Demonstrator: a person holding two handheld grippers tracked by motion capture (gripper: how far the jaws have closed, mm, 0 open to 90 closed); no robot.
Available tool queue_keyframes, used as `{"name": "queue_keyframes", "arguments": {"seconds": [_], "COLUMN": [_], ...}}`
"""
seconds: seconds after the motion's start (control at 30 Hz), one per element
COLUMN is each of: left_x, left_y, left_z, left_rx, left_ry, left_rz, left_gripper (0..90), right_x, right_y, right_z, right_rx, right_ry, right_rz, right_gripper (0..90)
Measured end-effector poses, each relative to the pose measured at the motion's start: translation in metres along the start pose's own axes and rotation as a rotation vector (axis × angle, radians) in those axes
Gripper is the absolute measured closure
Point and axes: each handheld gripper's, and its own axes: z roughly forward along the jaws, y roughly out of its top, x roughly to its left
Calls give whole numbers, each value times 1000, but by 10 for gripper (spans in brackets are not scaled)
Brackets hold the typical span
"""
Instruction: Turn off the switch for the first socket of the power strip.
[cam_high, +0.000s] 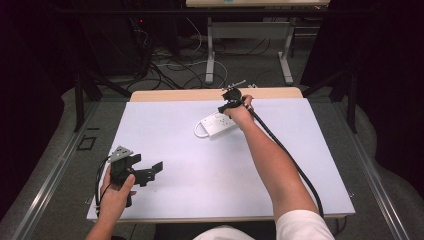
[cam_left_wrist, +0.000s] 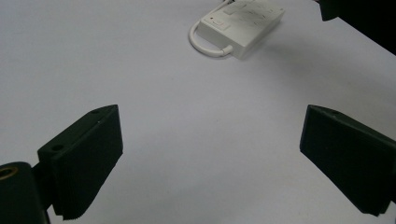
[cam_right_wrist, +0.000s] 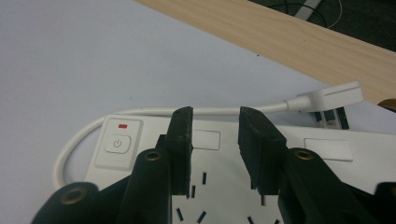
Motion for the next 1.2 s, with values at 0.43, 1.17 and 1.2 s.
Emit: {"name": "queue_keyframes", "arguments": {"seconds": [0.43,1.17,1.2], "left_x": [0,-2,-2], "left_y": [-1,-2,-2], "left_z": [0,-3,-3], "left_rx": [7,5,5], "left_ry": [3,6,6], "left_rz": [3,7,6], "left_gripper": [58,58,58], "right_x": [6,35,37], "right_y": [2,7,7], "right_z": [-16,-60,-63], "right_rx": [15,34,45], "right_ry": [7,-12,-20], "right_rz": [14,-84,-89], "right_gripper": [468,152,150]}}
